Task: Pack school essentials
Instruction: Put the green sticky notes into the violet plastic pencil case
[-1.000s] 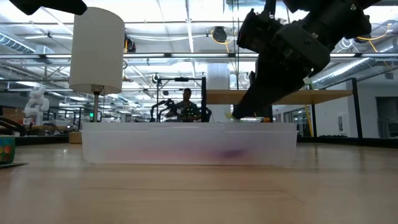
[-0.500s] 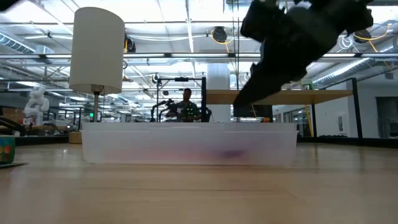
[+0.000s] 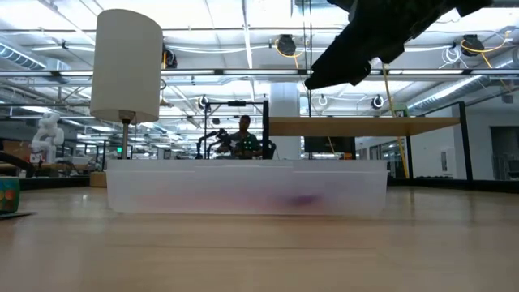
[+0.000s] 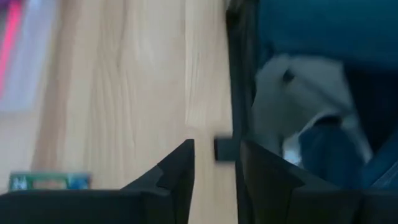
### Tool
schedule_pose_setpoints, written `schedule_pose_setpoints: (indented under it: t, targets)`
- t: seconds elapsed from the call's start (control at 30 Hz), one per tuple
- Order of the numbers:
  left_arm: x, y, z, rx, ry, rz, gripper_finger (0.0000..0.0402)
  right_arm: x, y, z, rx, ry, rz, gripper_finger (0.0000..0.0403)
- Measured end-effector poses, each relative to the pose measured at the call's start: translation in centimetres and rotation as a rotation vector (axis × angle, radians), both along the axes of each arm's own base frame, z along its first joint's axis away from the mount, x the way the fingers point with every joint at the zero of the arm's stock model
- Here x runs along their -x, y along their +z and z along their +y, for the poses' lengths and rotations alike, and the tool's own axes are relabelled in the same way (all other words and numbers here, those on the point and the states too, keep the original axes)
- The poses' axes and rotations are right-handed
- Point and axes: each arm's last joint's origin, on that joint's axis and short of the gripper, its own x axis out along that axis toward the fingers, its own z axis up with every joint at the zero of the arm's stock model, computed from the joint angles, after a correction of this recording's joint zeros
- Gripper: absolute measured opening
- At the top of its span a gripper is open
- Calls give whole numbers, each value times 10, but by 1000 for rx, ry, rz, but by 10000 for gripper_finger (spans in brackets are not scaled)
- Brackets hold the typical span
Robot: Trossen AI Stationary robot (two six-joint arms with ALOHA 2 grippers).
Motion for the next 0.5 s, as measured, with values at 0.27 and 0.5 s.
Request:
schedule_pose_setpoints:
  t: [0.27,0.5]
  targets:
    - [18,-18,-5,-70,90,112,215,1,0,4,0,13,1,188]
    - [30,-25,-7,-121,90,142,258,1,0,4,-6,12,-4,187]
